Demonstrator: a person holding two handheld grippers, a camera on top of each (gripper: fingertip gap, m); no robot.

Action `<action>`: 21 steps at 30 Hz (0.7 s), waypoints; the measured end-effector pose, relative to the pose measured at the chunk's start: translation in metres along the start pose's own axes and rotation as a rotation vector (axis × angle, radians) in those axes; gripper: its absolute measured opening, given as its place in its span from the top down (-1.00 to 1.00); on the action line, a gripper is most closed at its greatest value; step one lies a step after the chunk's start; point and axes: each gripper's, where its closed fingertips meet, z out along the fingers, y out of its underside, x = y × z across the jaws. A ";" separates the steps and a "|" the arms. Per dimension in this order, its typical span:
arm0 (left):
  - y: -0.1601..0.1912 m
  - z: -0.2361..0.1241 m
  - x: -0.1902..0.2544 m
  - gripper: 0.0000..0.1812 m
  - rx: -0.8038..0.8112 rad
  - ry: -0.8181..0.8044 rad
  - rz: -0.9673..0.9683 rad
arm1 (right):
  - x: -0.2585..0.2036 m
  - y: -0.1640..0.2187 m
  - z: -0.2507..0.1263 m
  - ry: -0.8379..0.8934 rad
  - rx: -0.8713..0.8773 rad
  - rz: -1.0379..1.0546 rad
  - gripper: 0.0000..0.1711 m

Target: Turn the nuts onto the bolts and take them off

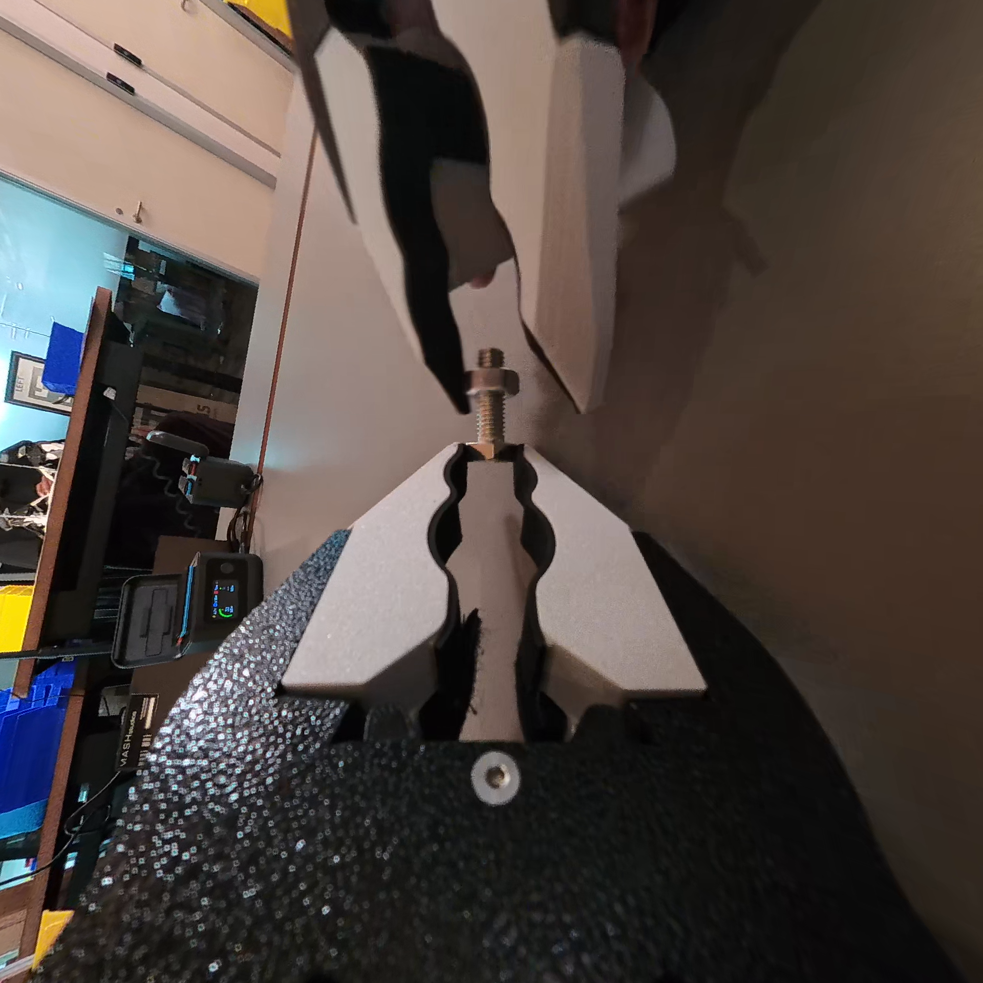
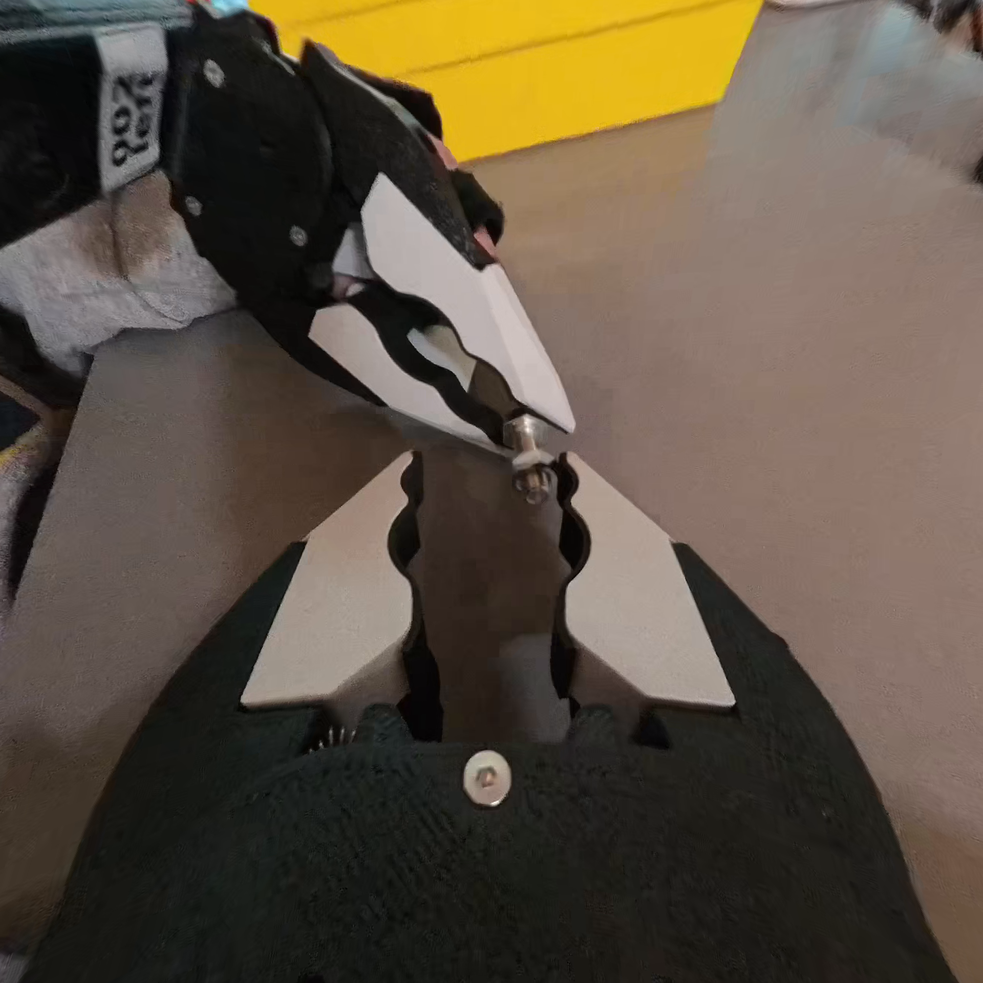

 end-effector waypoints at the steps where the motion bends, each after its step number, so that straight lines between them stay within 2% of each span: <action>1: 0.000 0.000 0.000 0.82 -0.005 -0.001 0.001 | -0.007 -0.011 -0.002 -0.022 0.063 -0.063 0.46; 3: 0.000 0.000 0.000 0.82 -0.004 -0.003 0.004 | -0.009 -0.027 -0.008 -0.002 0.154 -0.100 0.50; 6: 0.000 0.000 -0.001 0.83 -0.004 -0.003 -0.001 | 0.013 0.002 -0.010 0.066 0.001 0.008 0.48; 9: 0.000 0.001 -0.001 0.83 -0.005 -0.003 -0.003 | 0.008 0.020 -0.005 0.006 -0.094 0.072 0.49; 12: 0.000 0.000 -0.002 0.82 0.006 0.001 -0.020 | 0.002 0.004 -0.001 0.035 -0.031 -0.077 0.41; 14: 0.001 0.001 -0.002 0.82 -0.002 0.001 -0.015 | -0.014 -0.018 -0.007 -0.009 0.105 -0.178 0.47; 15: 0.001 0.001 -0.002 0.82 -0.003 -0.001 -0.008 | -0.012 -0.027 -0.012 0.007 0.166 -0.153 0.51; 16: 0.000 0.001 -0.002 0.82 -0.002 -0.004 -0.006 | -0.004 -0.025 -0.015 0.034 0.150 -0.110 0.54; 18: 0.001 0.001 -0.002 0.83 -0.003 -0.002 -0.011 | 0.011 -0.003 -0.013 0.056 0.031 -0.007 0.47; 21: 0.000 0.001 -0.002 0.83 -0.003 -0.001 -0.007 | 0.005 0.018 -0.004 -0.009 -0.084 0.073 0.47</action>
